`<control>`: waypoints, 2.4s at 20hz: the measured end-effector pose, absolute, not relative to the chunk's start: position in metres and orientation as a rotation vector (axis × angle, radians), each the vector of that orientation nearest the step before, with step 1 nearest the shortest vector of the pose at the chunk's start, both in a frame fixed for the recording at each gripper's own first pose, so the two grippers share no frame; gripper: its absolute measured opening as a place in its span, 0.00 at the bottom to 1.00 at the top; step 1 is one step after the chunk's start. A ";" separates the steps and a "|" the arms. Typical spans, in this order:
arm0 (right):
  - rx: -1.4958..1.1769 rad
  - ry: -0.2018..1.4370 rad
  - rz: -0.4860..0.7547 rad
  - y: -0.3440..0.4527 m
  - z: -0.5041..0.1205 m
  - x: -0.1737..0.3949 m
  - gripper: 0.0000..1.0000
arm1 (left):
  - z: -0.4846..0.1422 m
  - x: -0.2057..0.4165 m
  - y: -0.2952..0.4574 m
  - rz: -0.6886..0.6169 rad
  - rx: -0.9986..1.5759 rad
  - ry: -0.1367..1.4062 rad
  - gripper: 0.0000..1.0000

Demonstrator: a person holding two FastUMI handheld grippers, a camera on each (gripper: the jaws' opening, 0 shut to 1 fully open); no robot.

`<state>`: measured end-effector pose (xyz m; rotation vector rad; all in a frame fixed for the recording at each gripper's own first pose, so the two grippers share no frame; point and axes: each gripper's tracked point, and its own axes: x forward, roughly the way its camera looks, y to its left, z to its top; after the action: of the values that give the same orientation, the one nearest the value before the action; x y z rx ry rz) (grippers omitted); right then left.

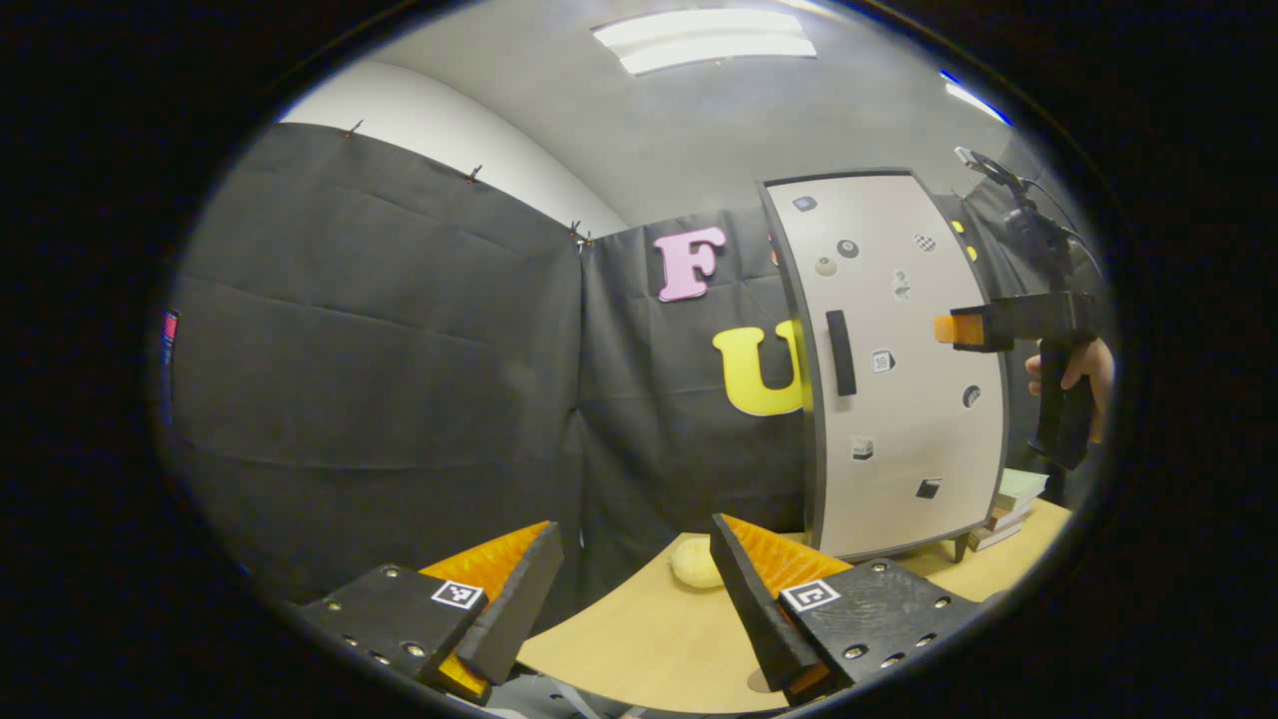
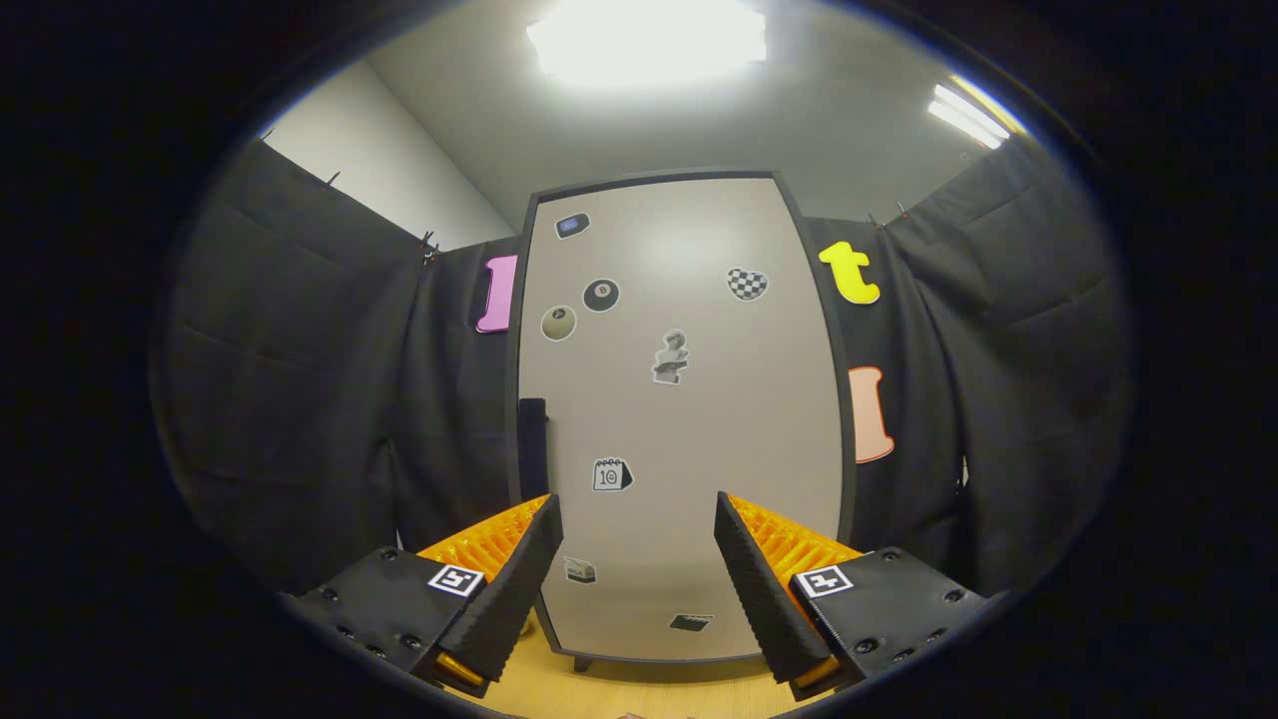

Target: Open the cabinet door with the right hand, grasp the bottle in the cabinet with the left hand and place it on the coaster, then close the cabinet door with the right hand.

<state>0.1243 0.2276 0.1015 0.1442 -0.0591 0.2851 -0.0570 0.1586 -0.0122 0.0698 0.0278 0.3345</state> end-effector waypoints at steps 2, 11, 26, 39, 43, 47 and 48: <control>0.136 -0.050 0.302 0.247 0.103 0.136 0.97 | -0.017 -0.067 0.178 0.378 0.069 0.042 0.87; 0.096 -0.006 0.345 0.326 0.109 0.198 0.96 | -0.024 -0.096 0.231 0.513 0.087 0.064 0.88; 0.038 0.185 0.302 0.366 0.084 0.258 0.54 | -0.039 -0.104 0.253 0.539 0.059 0.068 0.88; 0.032 0.280 0.411 0.367 0.073 0.245 0.15 | -0.031 -0.098 0.237 0.484 0.067 0.033 0.88; 0.027 0.272 0.503 0.361 0.072 0.237 0.14 | -0.036 -0.089 0.235 0.456 0.055 0.050 0.88; 0.015 0.256 0.550 0.358 0.074 0.234 0.14 | -0.041 -0.081 0.231 0.393 0.048 0.058 0.88; 0.022 0.260 0.563 0.357 0.073 0.233 0.15 | -0.042 -0.079 0.229 0.376 0.041 0.064 0.88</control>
<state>0.2329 0.3570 0.0733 0.0216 0.2599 0.5631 -0.0795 0.2293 -0.0422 0.0412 0.0639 0.3757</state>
